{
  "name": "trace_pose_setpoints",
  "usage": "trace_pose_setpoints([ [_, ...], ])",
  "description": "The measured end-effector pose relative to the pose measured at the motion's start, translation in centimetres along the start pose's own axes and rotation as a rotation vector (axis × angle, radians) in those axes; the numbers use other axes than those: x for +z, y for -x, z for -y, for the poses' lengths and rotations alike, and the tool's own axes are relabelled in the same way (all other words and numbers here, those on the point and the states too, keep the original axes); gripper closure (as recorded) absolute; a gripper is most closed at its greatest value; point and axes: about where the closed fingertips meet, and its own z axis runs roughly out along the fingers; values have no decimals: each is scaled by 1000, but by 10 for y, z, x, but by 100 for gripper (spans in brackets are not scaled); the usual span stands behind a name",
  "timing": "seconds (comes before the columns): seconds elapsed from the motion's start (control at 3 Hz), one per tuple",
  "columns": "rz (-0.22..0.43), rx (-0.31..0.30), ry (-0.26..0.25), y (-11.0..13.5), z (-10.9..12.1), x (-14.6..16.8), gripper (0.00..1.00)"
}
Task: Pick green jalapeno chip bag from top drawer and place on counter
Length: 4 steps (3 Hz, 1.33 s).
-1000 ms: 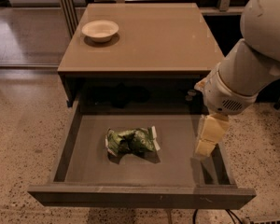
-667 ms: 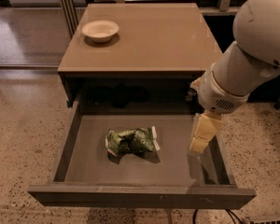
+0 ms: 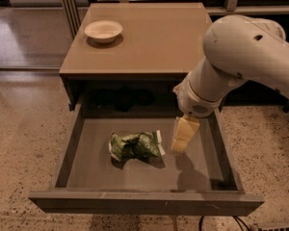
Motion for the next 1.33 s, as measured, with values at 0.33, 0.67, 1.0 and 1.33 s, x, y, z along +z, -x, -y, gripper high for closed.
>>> trace_pose_setpoints([
  [0.33,17,-17,34,11,-5,31,0],
  [0.67,34,-23,85,17,-20,66,0],
  [1.0,34,-23,85,17,-20,66,0],
  [1.33,71,7,97,13,-18,84,0],
])
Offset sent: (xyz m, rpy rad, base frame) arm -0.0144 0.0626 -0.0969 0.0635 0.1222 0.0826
